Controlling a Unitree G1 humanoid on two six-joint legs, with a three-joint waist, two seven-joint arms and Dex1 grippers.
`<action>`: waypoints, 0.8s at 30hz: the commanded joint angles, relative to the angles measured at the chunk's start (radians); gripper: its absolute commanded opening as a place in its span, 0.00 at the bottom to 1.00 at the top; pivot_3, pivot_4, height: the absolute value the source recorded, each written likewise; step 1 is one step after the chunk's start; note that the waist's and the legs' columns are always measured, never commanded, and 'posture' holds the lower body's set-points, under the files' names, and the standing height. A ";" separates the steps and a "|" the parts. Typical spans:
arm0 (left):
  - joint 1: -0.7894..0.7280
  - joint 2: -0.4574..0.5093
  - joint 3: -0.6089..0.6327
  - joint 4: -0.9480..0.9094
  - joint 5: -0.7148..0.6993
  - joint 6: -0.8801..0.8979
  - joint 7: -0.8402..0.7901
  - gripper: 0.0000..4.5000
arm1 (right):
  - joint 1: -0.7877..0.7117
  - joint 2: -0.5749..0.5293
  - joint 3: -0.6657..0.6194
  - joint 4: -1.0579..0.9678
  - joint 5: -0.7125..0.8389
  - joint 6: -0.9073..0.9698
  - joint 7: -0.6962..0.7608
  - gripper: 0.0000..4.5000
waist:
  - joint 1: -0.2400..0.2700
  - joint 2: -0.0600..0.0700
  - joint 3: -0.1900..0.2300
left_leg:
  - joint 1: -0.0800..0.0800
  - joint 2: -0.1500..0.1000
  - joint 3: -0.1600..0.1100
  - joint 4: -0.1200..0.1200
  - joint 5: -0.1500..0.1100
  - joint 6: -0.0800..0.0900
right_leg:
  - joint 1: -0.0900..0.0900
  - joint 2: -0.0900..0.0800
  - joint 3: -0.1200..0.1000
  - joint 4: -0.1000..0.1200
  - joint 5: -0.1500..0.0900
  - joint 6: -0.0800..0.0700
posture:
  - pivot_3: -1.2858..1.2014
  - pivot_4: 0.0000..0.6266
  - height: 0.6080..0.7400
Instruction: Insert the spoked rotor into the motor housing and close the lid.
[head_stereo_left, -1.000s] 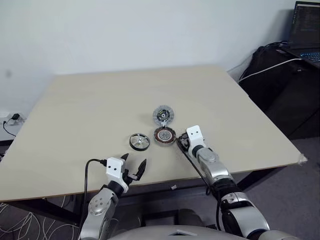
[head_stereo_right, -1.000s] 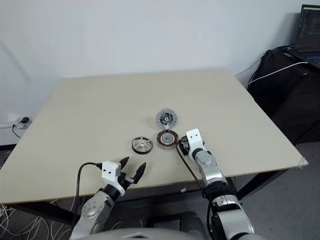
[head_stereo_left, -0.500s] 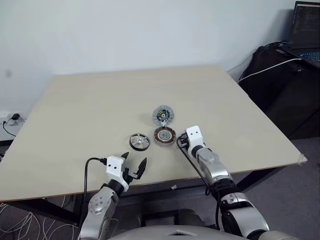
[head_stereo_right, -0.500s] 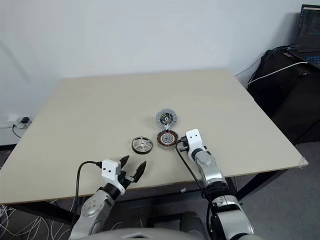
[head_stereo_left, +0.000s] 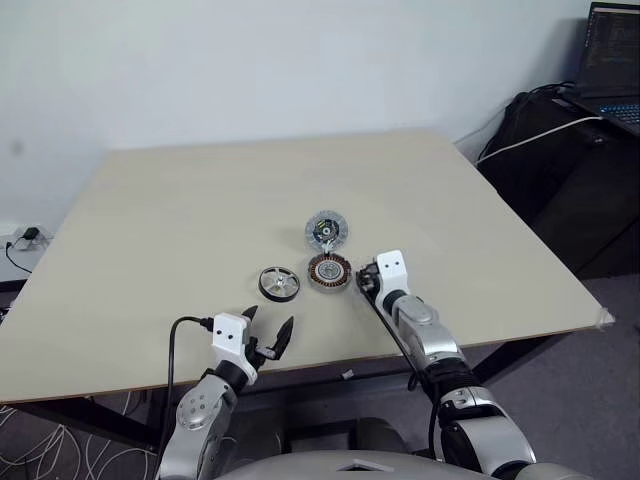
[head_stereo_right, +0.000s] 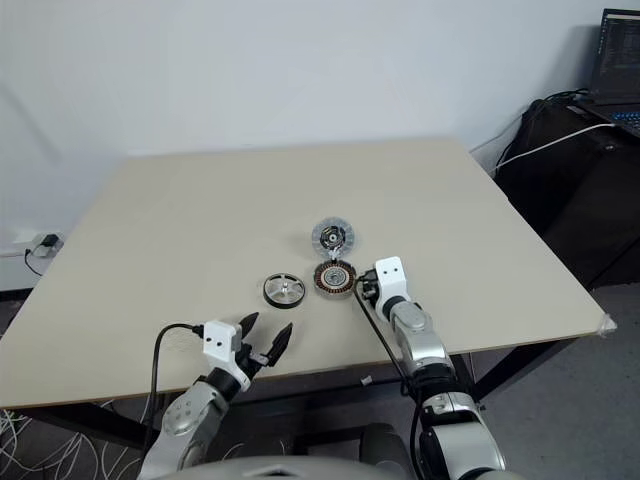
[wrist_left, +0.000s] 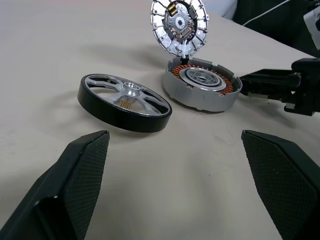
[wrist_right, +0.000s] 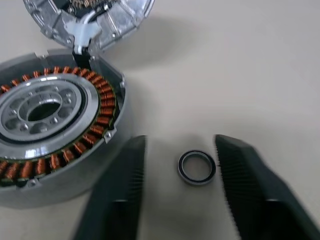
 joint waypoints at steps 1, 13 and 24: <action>-0.011 -0.004 -0.003 -0.055 -0.005 0.000 0.002 1.00 | -0.016 0.006 -0.004 -0.033 -0.001 -0.001 -0.011 0.64 | 0.000 0.000 0.000 | 0.000 0.000 0.000 0.000 0.000 0.000 | 0.000 0.000 0.000 0.000 0.000 0.000 | 0.52 0.00 1.00; -0.013 -0.006 -0.002 -0.047 -0.003 -0.004 0.003 1.00 | -0.055 0.006 -0.024 0.029 0.011 0.028 -0.027 0.64 | 0.000 0.000 0.000 | 0.000 0.000 0.000 0.000 0.000 0.000 | 0.000 0.000 0.000 0.000 0.000 0.000 | 0.52 0.00 1.00; -0.008 -0.005 -0.005 -0.059 -0.003 0.001 0.006 1.00 | -0.061 0.015 -0.028 0.030 0.018 0.071 -0.039 0.37 | -0.001 0.000 0.000 | 0.000 0.000 0.000 0.000 0.000 0.000 | 0.000 0.000 0.000 0.000 0.000 0.000 | 0.52 0.00 1.00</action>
